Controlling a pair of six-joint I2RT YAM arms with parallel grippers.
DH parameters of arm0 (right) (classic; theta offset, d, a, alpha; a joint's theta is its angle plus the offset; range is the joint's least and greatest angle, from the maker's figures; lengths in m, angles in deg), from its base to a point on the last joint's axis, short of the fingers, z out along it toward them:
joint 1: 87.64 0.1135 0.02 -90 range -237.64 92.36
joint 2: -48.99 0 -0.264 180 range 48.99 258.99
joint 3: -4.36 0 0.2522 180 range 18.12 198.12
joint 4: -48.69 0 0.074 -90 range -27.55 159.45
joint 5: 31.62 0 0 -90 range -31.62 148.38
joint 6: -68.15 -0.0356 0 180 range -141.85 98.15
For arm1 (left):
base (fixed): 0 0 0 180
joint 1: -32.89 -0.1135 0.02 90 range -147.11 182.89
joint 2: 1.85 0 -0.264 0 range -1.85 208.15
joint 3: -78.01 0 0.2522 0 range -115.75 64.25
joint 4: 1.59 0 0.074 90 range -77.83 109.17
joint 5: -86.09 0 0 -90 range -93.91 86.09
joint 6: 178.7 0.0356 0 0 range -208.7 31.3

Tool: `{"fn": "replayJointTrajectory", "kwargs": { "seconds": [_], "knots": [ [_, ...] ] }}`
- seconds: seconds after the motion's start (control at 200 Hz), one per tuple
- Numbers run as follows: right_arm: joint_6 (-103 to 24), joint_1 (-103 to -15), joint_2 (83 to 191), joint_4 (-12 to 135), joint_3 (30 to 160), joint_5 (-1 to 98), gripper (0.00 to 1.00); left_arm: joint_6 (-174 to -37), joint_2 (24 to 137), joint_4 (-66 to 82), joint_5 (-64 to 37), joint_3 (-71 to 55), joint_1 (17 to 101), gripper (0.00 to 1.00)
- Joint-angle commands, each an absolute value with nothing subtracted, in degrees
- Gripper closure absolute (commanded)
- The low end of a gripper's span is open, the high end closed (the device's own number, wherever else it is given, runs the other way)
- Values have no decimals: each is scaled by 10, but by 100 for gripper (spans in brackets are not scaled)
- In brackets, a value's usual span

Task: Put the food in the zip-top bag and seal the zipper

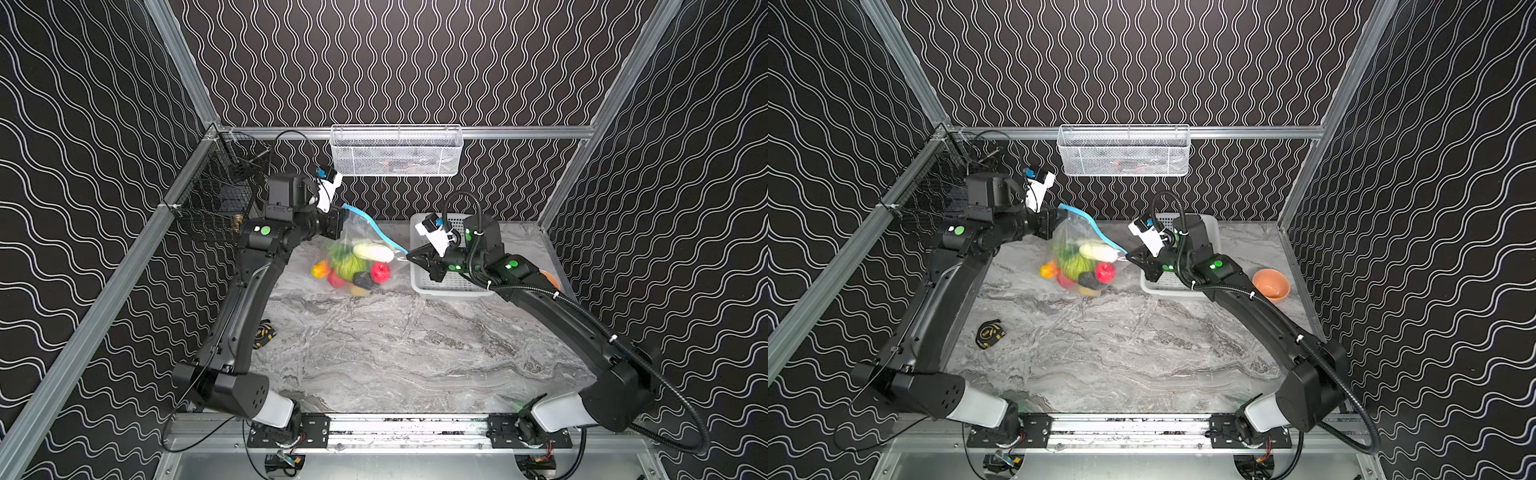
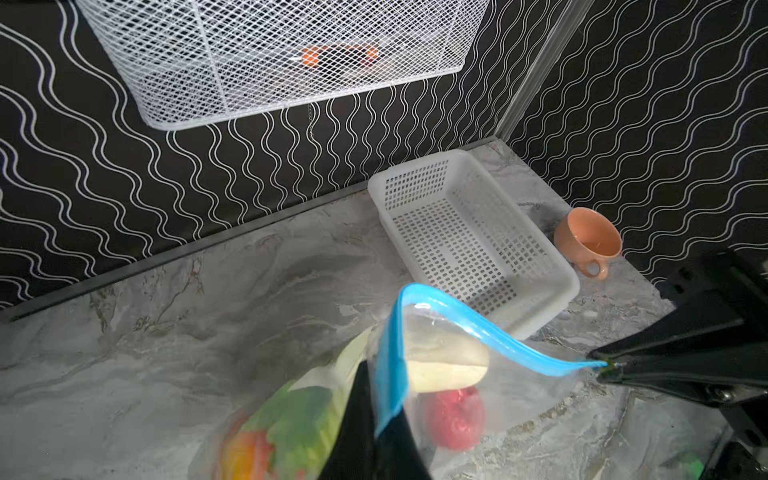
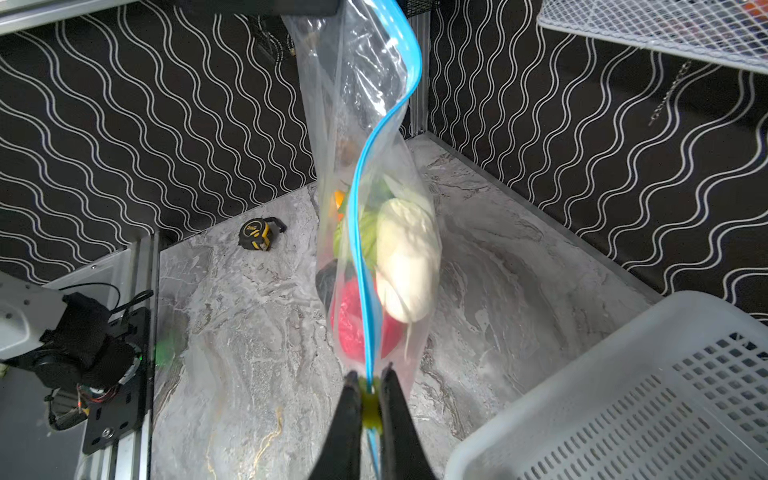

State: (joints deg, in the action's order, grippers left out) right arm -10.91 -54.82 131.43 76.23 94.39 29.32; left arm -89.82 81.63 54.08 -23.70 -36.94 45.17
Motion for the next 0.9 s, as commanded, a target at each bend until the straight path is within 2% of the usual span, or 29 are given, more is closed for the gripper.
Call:
{"fn": "replayJointTrajectory", "kwargs": {
  "seconds": [0.0, 0.255, 0.435, 0.586, 0.896],
  "knots": [
    [-133, -540, 1291, 755, 926, 305, 100, -924, 785, 531, -238, -344, 451, 100],
    [-158, -510, 1246, 763, 887, 331, 100, -954, 715, 575, -237, -264, 451, 100],
    [-171, -505, 1254, 751, 875, 351, 100, -953, 706, 601, -234, -233, 451, 100],
    [-162, -505, 1312, 759, 907, 374, 100, -927, 735, 585, -231, -216, 451, 100],
    [-153, -539, 1507, 781, 1047, 401, 100, -873, 881, 505, -193, -226, 423, 100]
  ]
}}
